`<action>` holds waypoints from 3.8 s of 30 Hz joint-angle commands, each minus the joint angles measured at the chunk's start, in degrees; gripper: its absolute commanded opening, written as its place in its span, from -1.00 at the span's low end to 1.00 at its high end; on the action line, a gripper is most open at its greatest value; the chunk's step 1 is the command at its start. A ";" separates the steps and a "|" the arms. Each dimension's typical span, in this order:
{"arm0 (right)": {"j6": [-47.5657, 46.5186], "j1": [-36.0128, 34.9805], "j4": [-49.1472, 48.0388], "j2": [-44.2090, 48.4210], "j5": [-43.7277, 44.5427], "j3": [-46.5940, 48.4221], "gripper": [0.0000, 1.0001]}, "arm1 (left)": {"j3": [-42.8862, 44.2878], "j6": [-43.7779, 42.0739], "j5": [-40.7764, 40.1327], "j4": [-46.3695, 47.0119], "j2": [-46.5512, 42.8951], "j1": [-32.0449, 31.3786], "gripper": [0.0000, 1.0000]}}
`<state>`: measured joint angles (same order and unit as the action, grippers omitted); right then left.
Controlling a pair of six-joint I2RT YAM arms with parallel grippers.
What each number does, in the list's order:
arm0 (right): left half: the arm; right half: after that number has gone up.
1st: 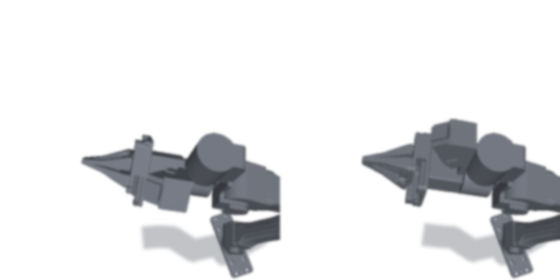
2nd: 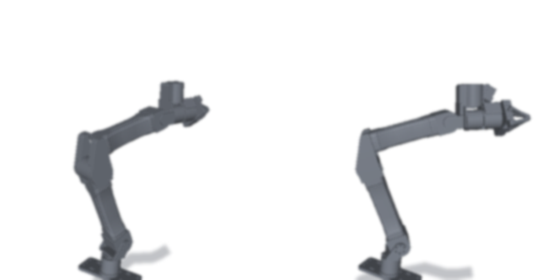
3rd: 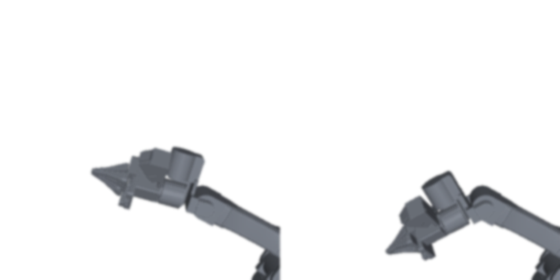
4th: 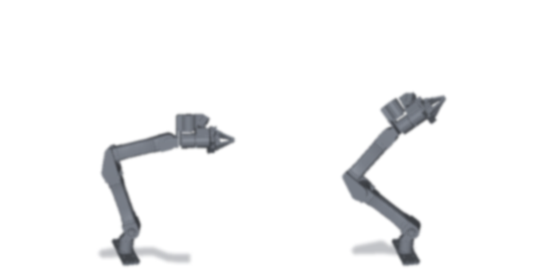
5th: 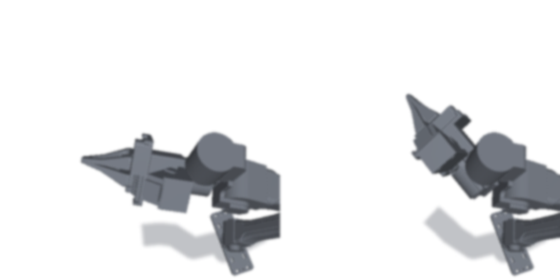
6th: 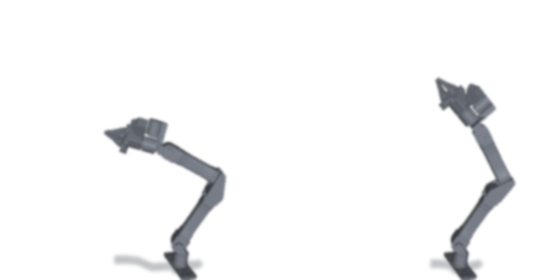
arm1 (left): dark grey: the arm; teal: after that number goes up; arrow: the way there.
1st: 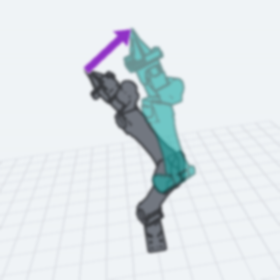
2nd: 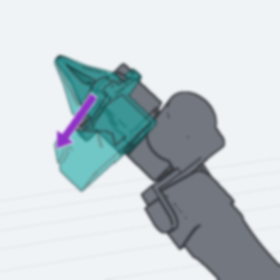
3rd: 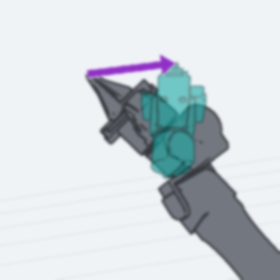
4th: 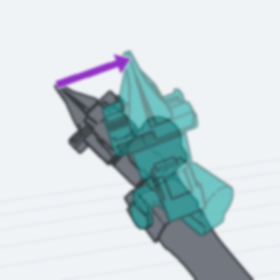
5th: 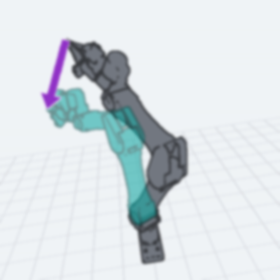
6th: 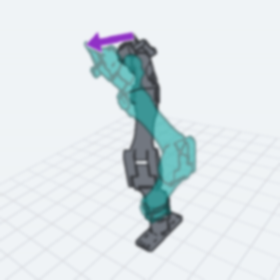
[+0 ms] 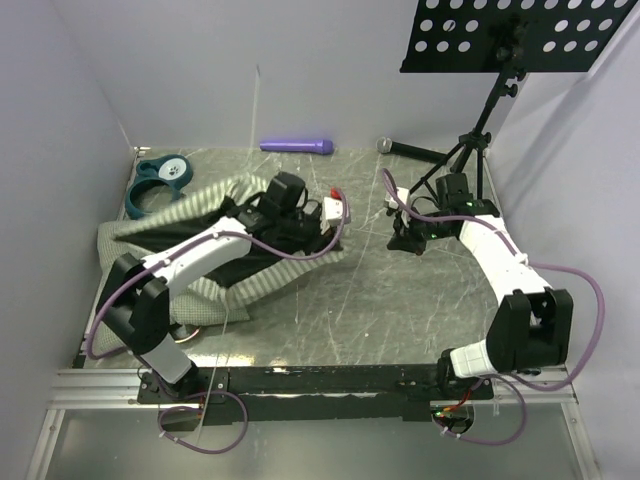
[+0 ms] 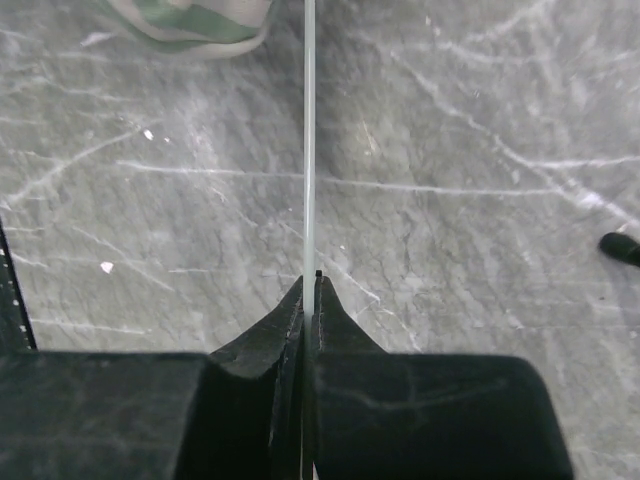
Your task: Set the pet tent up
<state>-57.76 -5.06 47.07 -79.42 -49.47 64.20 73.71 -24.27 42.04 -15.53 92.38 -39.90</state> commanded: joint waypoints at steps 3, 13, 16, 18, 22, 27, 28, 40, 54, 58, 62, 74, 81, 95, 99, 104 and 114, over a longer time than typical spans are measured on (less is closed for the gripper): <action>1.76 -1.88 -9.08 -4.07 -3.09 0.84 -0.91 | -5.24 6.42 -7.14 8.84 3.68 3.33 -0.98; 18.62 -1.01 -14.81 0.83 -1.24 3.30 0.63 | 0.37 12.93 -5.13 11.58 7.29 7.29 -0.99; 27.58 3.02 -15.07 5.48 -1.24 3.56 0.89 | 0.82 14.95 -4.34 12.63 7.82 9.22 -0.99; 37.41 7.49 -16.56 9.52 -2.90 2.77 0.92 | 1.61 15.66 -4.16 12.63 8.17 10.28 -0.99; 53.67 15.41 -23.86 19.37 1.72 -2.32 1.00 | 3.01 15.40 -3.46 12.28 8.69 11.07 -0.99; 61.09 25.08 -20.27 25.01 4.99 -7.95 1.00 | 4.25 16.54 -2.14 11.66 7.64 12.30 -0.99; 62.49 27.45 -20.96 25.88 5.44 -8.74 1.00 | 4.42 16.97 -2.14 11.66 7.21 12.74 -0.99; 92.71 39.42 -40.70 24.75 8.34 -15.06 0.98 | 7.06 19.44 2.69 9.03 4.92 17.49 -0.99; 103.72 34.77 -64.73 17.99 16.07 -16.48 0.73 | 4.95 19.79 7.70 8.85 -0.36 17.49 -0.99; 105.48 33.89 -68.33 15.79 16.51 -14.55 0.69 | 4.86 19.00 8.23 7.97 -0.97 17.49 -0.99; 105.57 31.61 -71.76 15.17 16.34 -13.76 0.68 | 4.60 19.35 8.67 8.32 -1.41 17.49 -0.99; 106.36 28.18 -73.52 11.04 21.96 -12.26 0.34 | 3.63 19.61 9.37 8.85 -2.82 17.49 -0.99; 106.54 26.95 -75.81 9.72 23.19 -11.56 0.01 | 3.37 19.96 9.73 8.94 -2.91 17.49 -0.99; 79.96 16.85 -70.38 10.59 21.34 -6.82 -1.00 | 6.27 22.34 13.24 7.97 -3.34 17.49 -0.99; 62.98 10.70 -63.95 13.14 24.59 -5.76 -1.00 | 7.58 23.48 14.82 9.28 -3.87 17.40 -0.99; 47.76 5.42 -62.36 15.25 25.31 -7.68 -1.00 | 8.82 29.27 17.19 14.20 -4.05 17.22 -0.99; 19.28 -7.41 -53.68 16.23 20.03 -9.72 -1.00 | 10.40 35.52 21.68 23.42 -4.57 16.70 -0.99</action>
<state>-18.31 -8.16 -20.34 -61.21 -24.10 56.80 78.81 6.76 54.48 -7.49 91.88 -22.28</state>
